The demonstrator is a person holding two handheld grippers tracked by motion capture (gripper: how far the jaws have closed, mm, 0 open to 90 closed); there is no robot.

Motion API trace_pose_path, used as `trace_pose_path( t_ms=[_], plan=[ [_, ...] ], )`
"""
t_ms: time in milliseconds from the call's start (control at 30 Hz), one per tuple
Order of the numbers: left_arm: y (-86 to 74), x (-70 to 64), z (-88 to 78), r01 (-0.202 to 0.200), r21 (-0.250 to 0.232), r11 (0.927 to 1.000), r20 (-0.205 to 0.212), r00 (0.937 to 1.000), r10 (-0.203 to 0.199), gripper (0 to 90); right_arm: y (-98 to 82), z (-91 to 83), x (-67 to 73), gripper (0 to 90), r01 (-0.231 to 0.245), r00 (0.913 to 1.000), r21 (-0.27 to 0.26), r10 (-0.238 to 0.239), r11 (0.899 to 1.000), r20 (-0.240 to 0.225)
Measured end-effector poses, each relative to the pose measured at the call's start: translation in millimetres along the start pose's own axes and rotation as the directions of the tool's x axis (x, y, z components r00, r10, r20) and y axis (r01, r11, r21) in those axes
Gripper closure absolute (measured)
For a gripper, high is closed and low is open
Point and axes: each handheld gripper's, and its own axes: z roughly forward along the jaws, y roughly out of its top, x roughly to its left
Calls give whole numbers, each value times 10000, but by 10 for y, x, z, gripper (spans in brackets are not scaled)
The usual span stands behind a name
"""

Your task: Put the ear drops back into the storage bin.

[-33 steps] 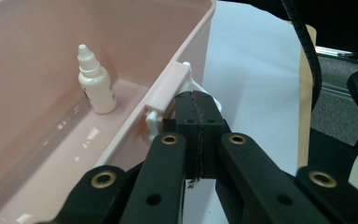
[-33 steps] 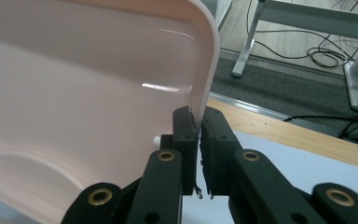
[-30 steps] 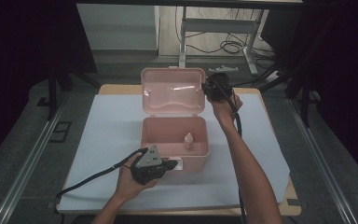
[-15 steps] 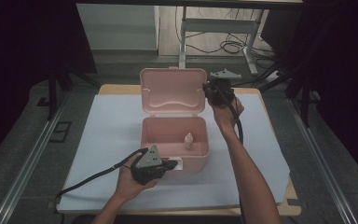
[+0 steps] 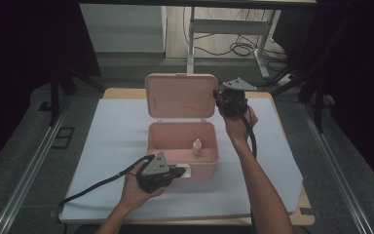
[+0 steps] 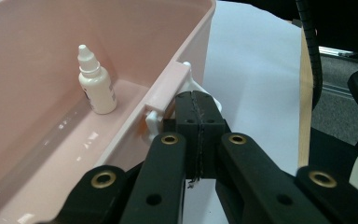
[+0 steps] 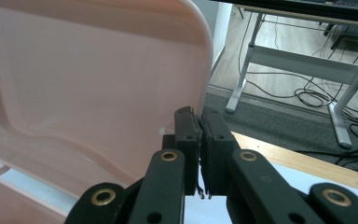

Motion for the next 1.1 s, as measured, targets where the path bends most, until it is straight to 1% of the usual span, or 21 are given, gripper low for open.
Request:
trace_pose_path(
  t_ms=[167,600,767,1100],
  plan=[
    [0,0,0,-3,-3,10000,-4,10000,3,900,-24,-41,6,868,50,10000,-144,-50,9999,-36],
    [-1,0,0,-38,-5,10000,-10,10000,38,900,-98,-169,67,871,207,9998,-598,-202,9980,75],
    [0,0,0,-32,-3,10000,-8,10000,32,900,-138,-230,74,872,147,9999,-751,-150,9971,-30],
    [0,0,0,-31,-6,10000,-6,10000,31,900,-202,-326,91,874,214,9996,-957,-229,9952,-147]
  ],
)
